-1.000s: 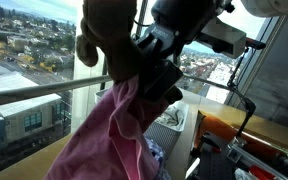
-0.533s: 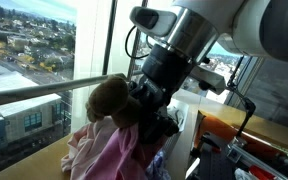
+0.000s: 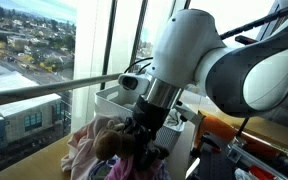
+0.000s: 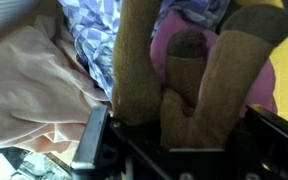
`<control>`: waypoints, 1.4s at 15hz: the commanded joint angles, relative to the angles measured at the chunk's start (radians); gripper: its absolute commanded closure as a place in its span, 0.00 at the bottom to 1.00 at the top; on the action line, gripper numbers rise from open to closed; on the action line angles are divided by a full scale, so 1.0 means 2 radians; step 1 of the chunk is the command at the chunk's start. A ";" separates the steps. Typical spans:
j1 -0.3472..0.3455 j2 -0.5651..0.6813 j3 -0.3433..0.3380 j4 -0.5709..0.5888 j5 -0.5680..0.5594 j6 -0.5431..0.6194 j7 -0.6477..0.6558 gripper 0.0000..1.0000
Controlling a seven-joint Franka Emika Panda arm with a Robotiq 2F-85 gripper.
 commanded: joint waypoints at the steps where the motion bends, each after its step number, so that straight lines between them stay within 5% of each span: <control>1: -0.010 0.024 0.001 0.020 -0.013 0.000 0.001 1.00; 2: -0.013 0.023 0.003 0.021 -0.013 -0.002 0.000 0.75; 5: -0.023 0.009 0.009 0.019 -0.007 -0.006 -0.003 0.61; 13: -0.059 -0.067 0.021 -0.001 0.030 -0.005 -0.027 0.02; 21: -0.066 -0.134 0.010 -0.041 0.076 0.000 -0.061 0.00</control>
